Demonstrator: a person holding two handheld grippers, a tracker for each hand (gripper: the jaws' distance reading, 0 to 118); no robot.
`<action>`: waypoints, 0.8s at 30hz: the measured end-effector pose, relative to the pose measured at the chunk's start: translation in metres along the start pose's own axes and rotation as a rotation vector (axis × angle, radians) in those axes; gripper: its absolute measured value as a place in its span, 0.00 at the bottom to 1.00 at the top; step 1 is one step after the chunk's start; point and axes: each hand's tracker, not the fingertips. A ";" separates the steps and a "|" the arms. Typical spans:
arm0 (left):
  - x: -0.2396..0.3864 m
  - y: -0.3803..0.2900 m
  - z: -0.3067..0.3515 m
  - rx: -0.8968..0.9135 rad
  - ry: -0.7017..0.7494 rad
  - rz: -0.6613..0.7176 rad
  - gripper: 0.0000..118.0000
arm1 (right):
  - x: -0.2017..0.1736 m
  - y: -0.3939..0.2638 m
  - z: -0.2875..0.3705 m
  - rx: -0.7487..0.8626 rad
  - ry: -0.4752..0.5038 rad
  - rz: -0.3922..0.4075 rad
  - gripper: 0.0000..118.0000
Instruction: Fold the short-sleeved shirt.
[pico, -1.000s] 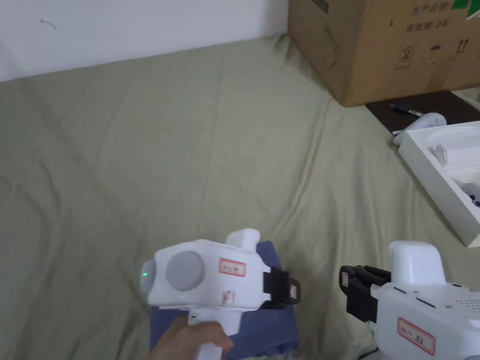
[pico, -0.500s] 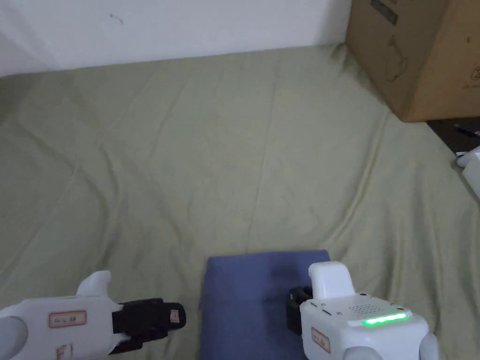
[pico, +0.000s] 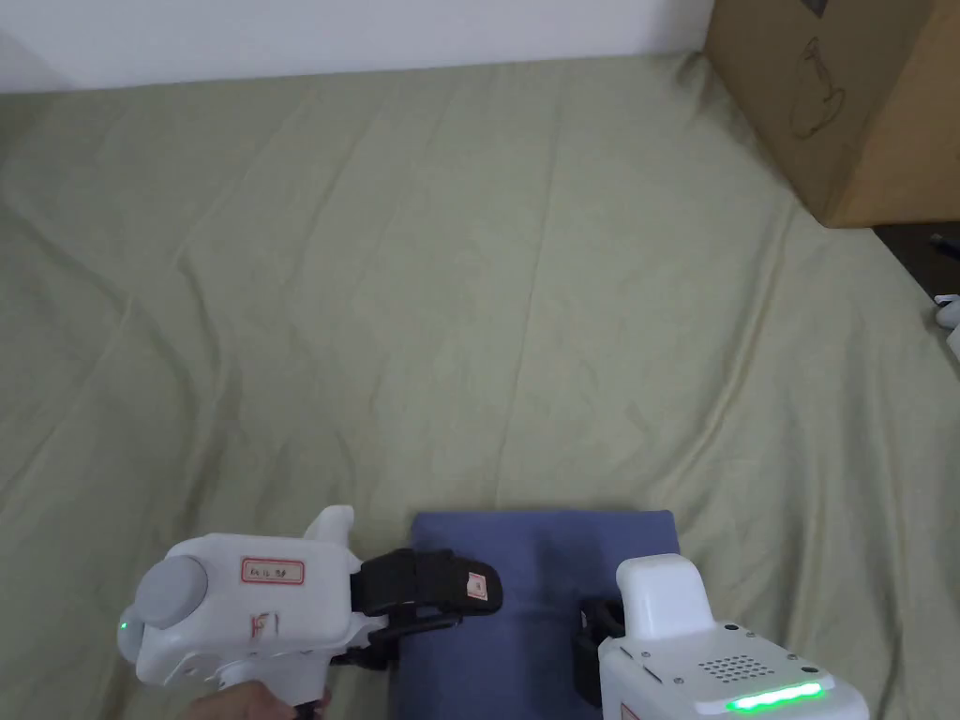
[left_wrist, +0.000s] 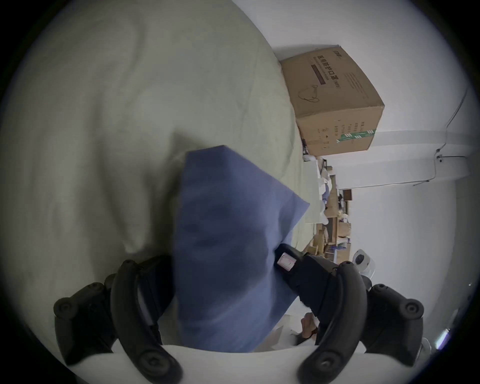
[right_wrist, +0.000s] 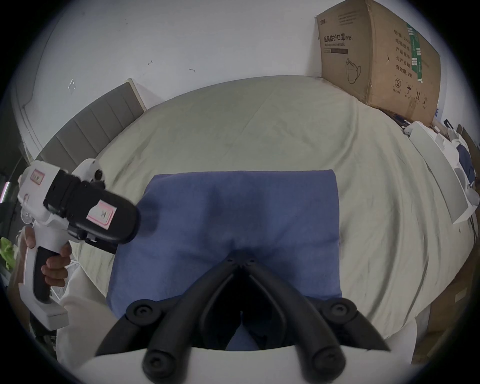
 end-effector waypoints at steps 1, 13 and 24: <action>0.000 0.003 -0.004 -0.016 -0.036 0.005 0.85 | 0.000 0.000 0.000 0.001 -0.002 0.002 0.00; -0.025 0.006 -0.008 -0.029 -0.036 0.068 0.16 | -0.005 0.023 0.035 0.162 -0.035 -0.172 0.00; 0.001 0.018 0.080 0.049 0.143 -0.069 0.16 | -0.073 0.072 0.124 0.576 -0.172 0.013 0.00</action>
